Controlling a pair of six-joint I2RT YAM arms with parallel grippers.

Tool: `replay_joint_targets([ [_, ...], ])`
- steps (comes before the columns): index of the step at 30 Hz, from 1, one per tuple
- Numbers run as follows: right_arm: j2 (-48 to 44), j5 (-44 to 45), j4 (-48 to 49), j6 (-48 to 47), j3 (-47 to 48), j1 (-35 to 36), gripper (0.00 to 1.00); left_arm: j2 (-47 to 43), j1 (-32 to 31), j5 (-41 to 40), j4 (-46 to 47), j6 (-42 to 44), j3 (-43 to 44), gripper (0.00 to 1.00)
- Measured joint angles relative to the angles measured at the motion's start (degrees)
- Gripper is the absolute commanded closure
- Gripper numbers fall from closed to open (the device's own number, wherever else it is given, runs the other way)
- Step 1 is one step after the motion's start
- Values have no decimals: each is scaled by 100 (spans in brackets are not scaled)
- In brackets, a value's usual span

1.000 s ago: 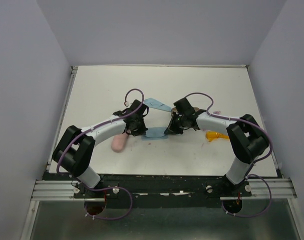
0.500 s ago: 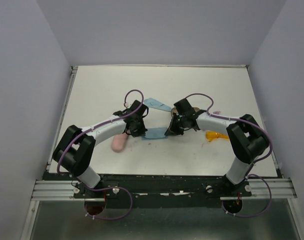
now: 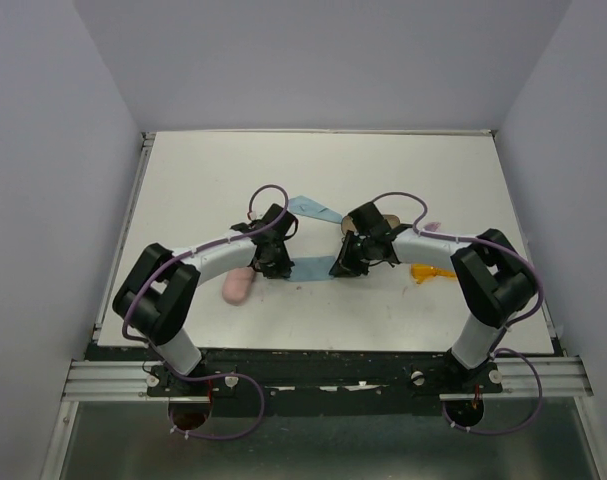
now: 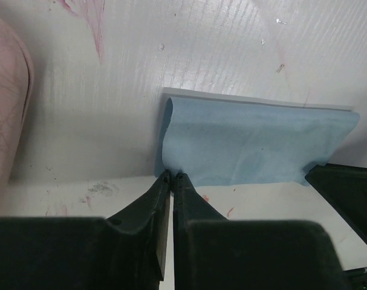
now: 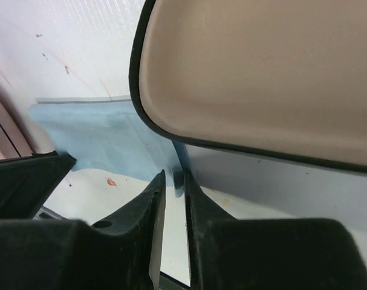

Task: Organize the sunglasses
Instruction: Fold the glasses cleaning cloth at the center of the board, then pick up the folded cleaning cloth from the center of the board.

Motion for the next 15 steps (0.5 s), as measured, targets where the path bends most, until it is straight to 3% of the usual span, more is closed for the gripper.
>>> replay_joint_targets([
  [12,-669,444,-289,-168,-57,0,50,-577,0,-164,-474,-7,-87,25],
  [15,-852,518,-321,-367,-52,-2,48,-800,0,-251,-555,33,-85,22],
])
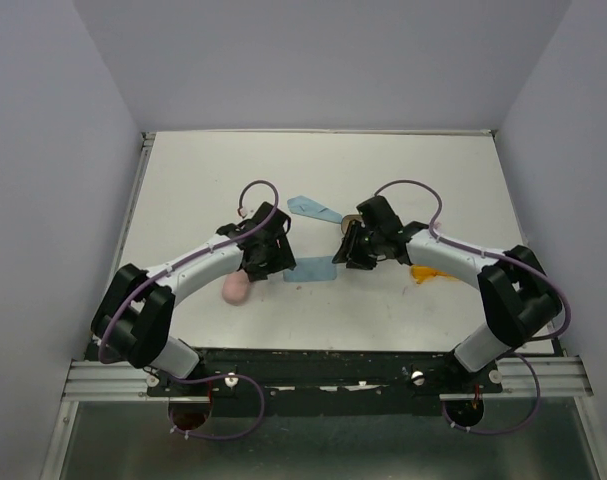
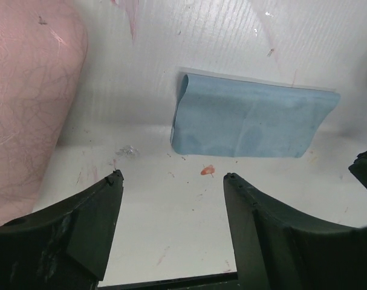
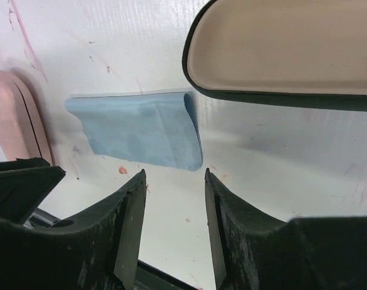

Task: Organize the sunglasses
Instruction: Pick up the folded cleaning cloth from the center of the board.

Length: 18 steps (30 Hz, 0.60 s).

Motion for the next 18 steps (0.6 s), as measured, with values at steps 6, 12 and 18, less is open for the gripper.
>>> replay_joint_targets([
  [6,22,46,9,-374,48,2,48,-4,0,-63,-2,153,72,24],
  [12,424,343,-160,-748,439,120,48,350,2,-85,72,402,249,34],
  [18,619,758,-382,-890,634,264,49,682,2,-92,120,590,376,43],
])
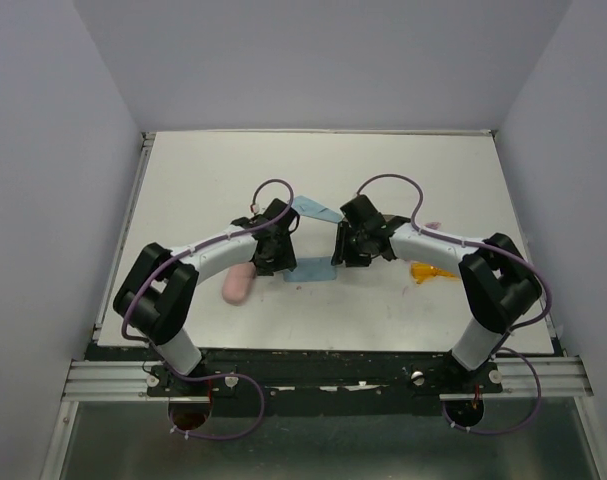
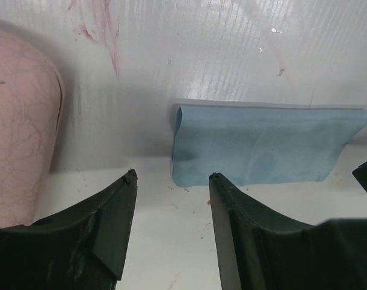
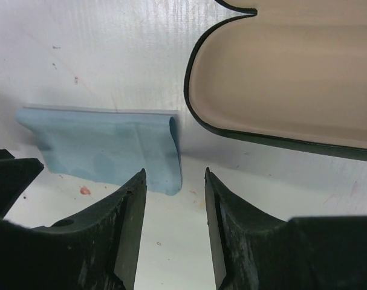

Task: Organize the sunglasses
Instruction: Pick up the folded cleaning cloth from the center of the board.

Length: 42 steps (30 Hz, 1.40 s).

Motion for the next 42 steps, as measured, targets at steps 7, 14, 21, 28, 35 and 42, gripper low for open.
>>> replay_joint_targets([
  [7,22,92,-55,-9,-4,7,50,511,0,4,44,122,247,50],
  [14,22,90,-48,-7,-68,4,52,710,2,9,90,166,420,66],
  [21,22,59,-4,-4,-109,4,53,713,-55,31,109,186,404,70],
  [28,22,-50,46,-4,-111,4,53,732,-247,66,142,175,398,88],
  [35,68,-149,168,-48,-111,15,57,741,-264,50,125,57,402,100],
  [42,376,-155,179,-66,31,129,61,741,-264,39,116,52,411,100],
])
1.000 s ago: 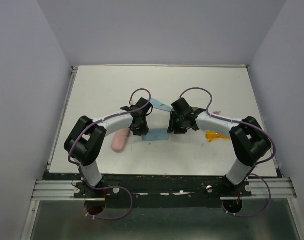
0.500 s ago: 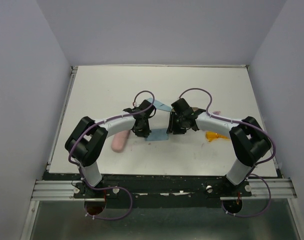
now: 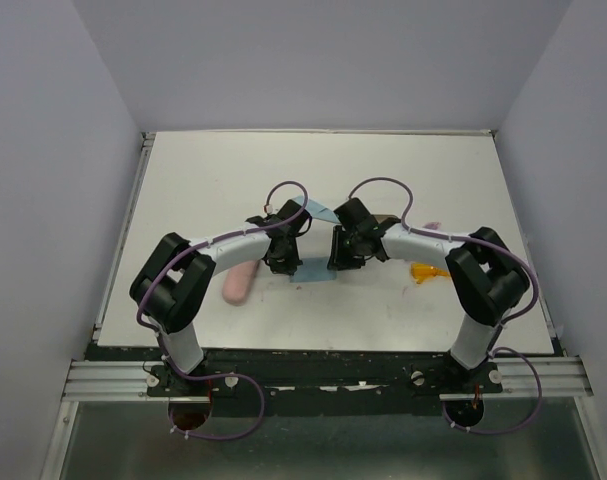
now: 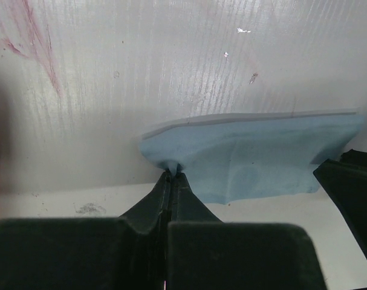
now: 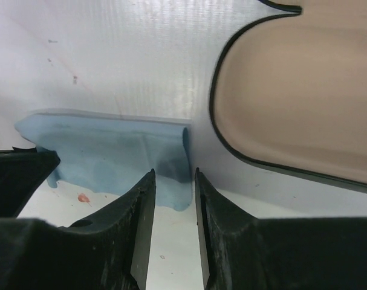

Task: Organize the sunglasses
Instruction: Pick up the folded cleaning cloth from the center of the board.

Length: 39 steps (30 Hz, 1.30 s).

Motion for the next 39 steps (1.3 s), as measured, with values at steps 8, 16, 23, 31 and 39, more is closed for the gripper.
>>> replay_joint_targets([
  [8,168,120,-4,66,175,212,71,-17,0,2,52,2,-33,100],
  [16,304,369,-98,155,363,315,78,-63,0,2,140,4,-101,100],
  [23,380,546,-103,280,439,374,96,-66,0,2,142,7,-101,100],
  [31,367,566,-28,264,420,393,99,-79,0,-28,144,92,-101,100],
  [39,-103,651,160,103,210,400,99,-531,-68,-107,267,435,-96,100],
])
